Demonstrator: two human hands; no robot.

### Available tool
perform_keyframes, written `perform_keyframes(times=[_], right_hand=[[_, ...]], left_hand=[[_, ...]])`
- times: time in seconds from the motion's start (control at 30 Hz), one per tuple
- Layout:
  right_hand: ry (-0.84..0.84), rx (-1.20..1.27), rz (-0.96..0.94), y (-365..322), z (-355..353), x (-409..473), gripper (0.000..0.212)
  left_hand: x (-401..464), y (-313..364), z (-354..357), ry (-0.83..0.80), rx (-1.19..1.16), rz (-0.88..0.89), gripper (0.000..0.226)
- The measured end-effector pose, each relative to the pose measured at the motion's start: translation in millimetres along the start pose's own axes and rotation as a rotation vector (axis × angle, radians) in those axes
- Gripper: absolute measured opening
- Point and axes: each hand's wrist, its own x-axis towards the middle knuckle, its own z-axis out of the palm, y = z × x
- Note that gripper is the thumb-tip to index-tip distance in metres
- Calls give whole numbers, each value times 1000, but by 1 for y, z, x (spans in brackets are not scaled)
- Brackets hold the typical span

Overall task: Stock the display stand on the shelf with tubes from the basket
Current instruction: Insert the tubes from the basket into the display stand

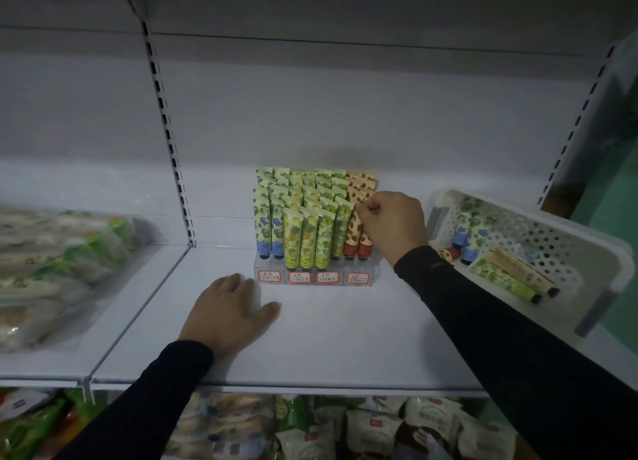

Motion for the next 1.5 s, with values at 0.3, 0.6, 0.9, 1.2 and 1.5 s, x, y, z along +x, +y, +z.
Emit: perform_keyframes(times=[0.3,0.6,0.9,1.2,1.5], right_hand=[[-64,-37,-6,0,-4,8,31],[-80,-20,-18,1,-2,9,28],[-90,-16,-40,2,-1,10,28],[-107,-66,-21,1,-2,11,30],[19,24,-58,-2,-13,6,36]], left_hand=[[2,-2,3,14,27,15,52],[2,0,3,28,31,11,53],[2,-1,3,0,29,-1,53],[2,0,1,-14,15,-6,52],[0,0,-3,-34,-2,-22,53]])
